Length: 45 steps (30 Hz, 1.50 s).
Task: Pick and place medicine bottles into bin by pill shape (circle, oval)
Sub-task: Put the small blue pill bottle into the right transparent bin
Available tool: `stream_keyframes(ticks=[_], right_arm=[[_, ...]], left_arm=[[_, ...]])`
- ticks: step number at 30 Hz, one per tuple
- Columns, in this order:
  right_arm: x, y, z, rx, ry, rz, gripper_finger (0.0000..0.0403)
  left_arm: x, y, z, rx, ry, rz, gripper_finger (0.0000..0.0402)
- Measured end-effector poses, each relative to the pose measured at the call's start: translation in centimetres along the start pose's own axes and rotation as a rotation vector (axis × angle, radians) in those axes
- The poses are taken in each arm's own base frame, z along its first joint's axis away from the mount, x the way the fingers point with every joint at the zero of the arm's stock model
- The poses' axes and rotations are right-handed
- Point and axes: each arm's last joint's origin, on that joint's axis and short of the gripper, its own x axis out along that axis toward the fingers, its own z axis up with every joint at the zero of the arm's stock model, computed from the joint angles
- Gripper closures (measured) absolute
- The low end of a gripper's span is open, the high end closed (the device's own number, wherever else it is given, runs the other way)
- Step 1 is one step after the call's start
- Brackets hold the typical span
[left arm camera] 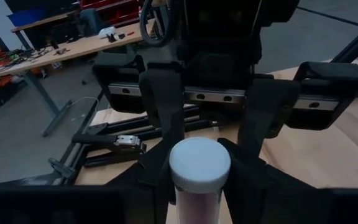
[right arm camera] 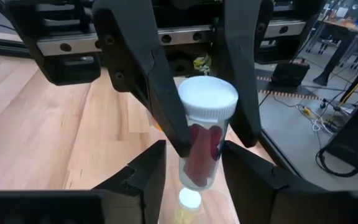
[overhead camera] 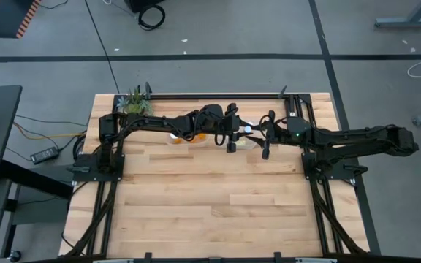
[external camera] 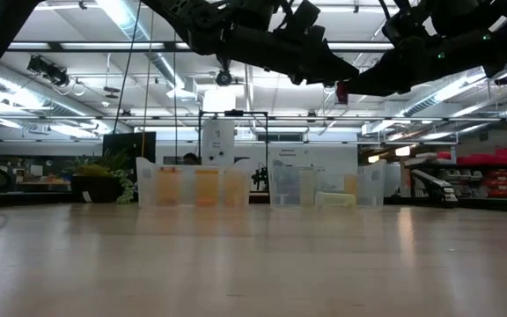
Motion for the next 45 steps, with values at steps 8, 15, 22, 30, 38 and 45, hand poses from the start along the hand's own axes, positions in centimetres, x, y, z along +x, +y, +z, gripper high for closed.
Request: stream_keyframes(ticks=[8, 15, 22, 30, 38, 45], right_arm=[[0.0, 0.0, 0.0, -0.009, -0.002, 0.000, 0.0260], [0.0, 0.0, 0.1, -0.018, -0.009, -0.002, 0.0287], [0.0, 0.0, 0.1, -0.020, -0.010, -0.002, 0.0294], [0.0, 0.0, 0.1, -0.020, -0.010, -0.002, 0.0294], [0.0, 0.0, 0.1, -0.023, -0.008, -0.002, 0.0294], [0.0, 0.0, 0.1, -0.022, -0.006, -0.001, 0.0295]], left_arm=[[0.0, 0.0, 0.0, -0.002, -0.002, -0.004, 0.0270], [0.0, 0.0, 0.0, -0.006, -0.004, -0.007, 0.0276], [0.0, 0.0, 0.0, -0.006, -0.004, -0.007, 0.0261], [0.0, 0.0, 0.0, -0.006, -0.003, -0.007, 0.0274], [0.0, 0.0, 0.0, -0.005, -0.002, 0.000, 0.0200], [-1.1, 0.1, 1.4, 0.031, 0.014, 0.021, 0.0151]])
